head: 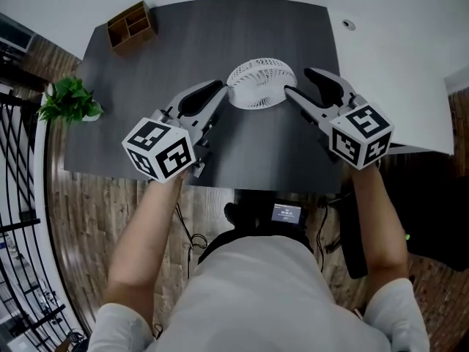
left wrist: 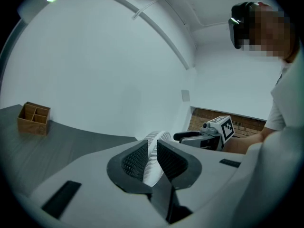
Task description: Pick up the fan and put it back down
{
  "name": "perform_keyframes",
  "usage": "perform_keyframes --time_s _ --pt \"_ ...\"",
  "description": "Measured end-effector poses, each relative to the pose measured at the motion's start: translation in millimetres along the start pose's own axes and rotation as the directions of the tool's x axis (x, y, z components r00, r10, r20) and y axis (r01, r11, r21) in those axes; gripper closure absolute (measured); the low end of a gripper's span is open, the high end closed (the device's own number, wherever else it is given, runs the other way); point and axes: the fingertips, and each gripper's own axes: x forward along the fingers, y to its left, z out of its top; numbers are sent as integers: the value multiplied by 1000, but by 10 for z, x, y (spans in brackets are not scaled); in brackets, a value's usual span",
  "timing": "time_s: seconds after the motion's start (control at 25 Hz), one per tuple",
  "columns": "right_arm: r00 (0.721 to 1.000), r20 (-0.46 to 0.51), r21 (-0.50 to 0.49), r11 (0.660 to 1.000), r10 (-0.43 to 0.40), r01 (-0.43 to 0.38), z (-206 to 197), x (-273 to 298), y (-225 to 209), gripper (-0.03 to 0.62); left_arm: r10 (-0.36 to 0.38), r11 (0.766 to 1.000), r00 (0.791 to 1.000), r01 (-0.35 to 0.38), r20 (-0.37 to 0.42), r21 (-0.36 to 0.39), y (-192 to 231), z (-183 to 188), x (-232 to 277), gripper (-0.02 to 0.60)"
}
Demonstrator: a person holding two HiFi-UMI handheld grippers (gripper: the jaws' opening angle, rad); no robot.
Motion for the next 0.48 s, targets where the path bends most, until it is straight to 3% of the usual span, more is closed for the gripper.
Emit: perform_keyframes --time_s 0.12,0.16,0.48 --pt "999 44 21 999 -30 29 93 -134 75 501 -3 1000 1000 3 18 4 -63 17 -110 536" --pt "998 57 24 999 -36 35 129 -179 105 528 -4 1000 1000 4 19 5 -99 27 -142 540" --pt "996 88 18 1000 -15 13 290 -392 521 562 -44 999 999 44 -2 2 -466 28 -464 571"
